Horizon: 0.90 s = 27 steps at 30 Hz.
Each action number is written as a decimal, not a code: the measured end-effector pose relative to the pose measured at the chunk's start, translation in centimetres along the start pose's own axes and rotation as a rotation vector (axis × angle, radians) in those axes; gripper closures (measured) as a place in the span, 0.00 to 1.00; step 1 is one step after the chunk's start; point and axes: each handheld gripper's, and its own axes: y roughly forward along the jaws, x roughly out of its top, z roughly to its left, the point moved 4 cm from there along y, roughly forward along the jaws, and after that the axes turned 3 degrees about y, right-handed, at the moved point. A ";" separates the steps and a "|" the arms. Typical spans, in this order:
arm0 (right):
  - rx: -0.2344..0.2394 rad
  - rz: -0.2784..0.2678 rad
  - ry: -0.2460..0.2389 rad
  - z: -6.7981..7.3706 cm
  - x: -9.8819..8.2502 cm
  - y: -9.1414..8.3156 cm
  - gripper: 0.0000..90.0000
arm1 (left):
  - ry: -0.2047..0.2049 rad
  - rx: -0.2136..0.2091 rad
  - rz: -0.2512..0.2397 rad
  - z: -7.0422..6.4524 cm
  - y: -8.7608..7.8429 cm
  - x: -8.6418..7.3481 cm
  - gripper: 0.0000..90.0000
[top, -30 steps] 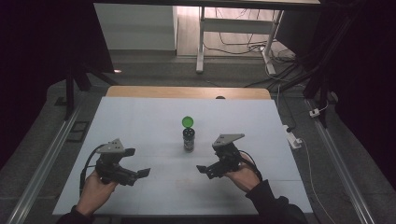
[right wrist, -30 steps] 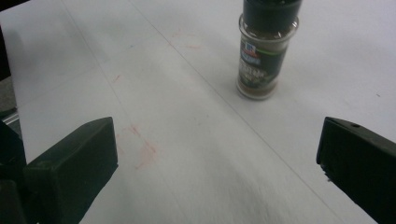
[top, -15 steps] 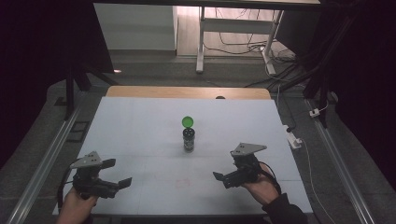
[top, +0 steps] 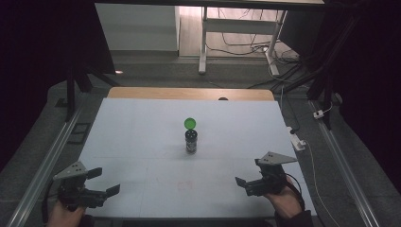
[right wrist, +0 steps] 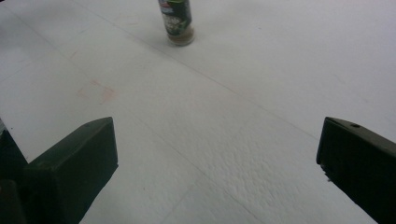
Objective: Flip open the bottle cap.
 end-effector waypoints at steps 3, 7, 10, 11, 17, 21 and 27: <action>-0.016 -0.001 0.022 -0.5 -0.6 -0.7 0.00 | -0.006 0.018 0.004 0.2 -0.3 -0.4 0.00; -0.042 0.004 0.048 -1.1 -1.5 -1.5 0.00 | -0.008 0.038 0.020 0.4 -0.5 -0.8 0.00; -0.061 0.008 0.064 -1.6 -2.1 -2.2 0.00 | -0.005 0.047 0.024 0.4 -0.6 -0.9 0.00; -0.065 0.013 0.069 -1.7 -2.3 -2.3 0.00 | -0.004 0.051 0.028 0.4 -0.6 -0.9 0.00; -0.081 0.006 0.101 -2.4 -2.9 -3.4 0.00 | 0.006 0.088 0.072 0.4 -0.7 -1.2 0.00; -0.093 0.020 0.107 -2.5 -3.3 -3.8 0.00 | 0.005 0.100 0.094 0.4 -0.8 -1.4 0.00; -0.099 0.037 0.119 -2.6 -3.6 -4.2 0.00 | 0.002 0.102 0.109 0.4 -0.6 -1.4 0.00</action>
